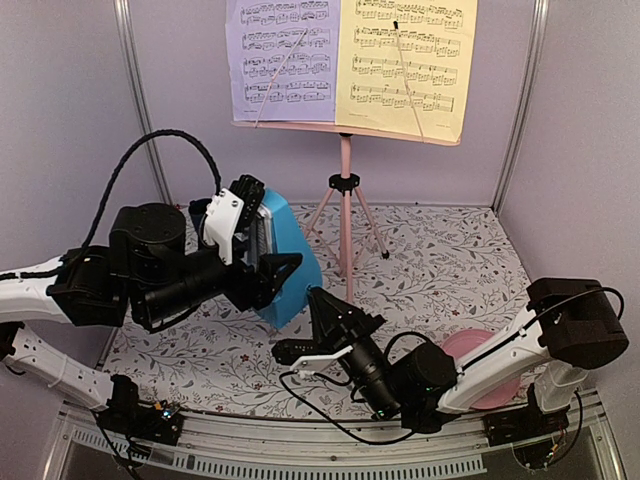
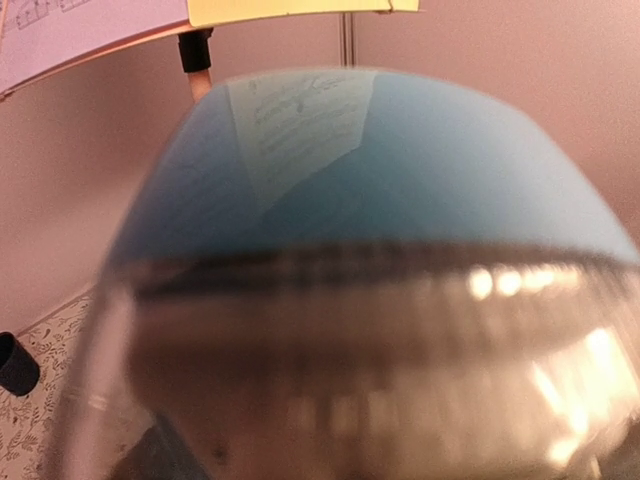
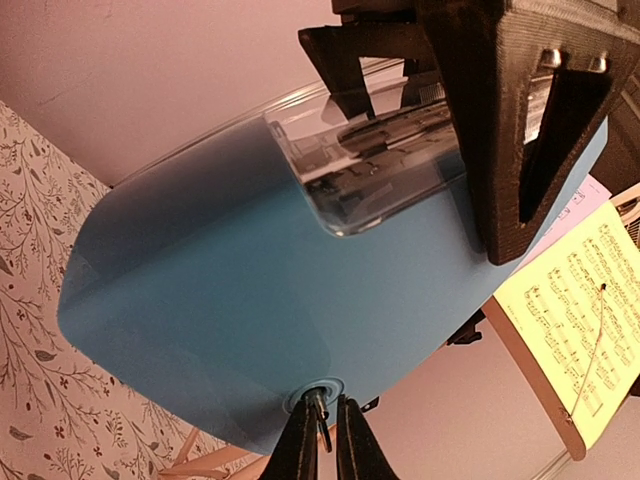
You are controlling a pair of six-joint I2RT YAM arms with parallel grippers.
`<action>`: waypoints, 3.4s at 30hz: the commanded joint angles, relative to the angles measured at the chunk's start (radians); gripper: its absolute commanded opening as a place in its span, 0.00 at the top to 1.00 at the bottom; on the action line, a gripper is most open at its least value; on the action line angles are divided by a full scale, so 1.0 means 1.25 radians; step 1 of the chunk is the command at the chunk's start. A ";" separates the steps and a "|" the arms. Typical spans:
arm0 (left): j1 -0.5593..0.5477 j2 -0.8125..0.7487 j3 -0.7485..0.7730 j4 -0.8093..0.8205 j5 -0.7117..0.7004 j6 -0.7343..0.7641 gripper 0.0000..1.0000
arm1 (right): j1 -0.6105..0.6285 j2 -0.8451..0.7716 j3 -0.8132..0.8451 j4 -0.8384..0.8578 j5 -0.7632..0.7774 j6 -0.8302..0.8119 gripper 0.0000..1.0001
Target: Set up the instrument practice props
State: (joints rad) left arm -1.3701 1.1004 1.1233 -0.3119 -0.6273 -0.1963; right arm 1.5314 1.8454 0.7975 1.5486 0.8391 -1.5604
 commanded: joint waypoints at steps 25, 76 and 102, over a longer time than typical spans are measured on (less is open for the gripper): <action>-0.007 -0.030 -0.104 0.296 0.014 0.155 0.77 | -0.030 -0.071 -0.056 0.226 0.020 0.269 1.00; 0.233 0.148 -0.414 0.673 0.305 0.038 0.81 | -0.279 -0.561 -0.129 -0.958 -0.496 1.411 0.01; 0.215 0.420 -0.332 0.791 0.438 0.008 0.35 | -0.400 -0.556 -0.016 -1.126 -0.658 1.500 0.01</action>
State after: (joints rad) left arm -1.0977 1.6363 0.6689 0.5865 -0.1078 -0.1699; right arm 1.0393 1.1160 0.7334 0.1787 0.0425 0.3035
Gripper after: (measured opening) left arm 0.736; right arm 0.990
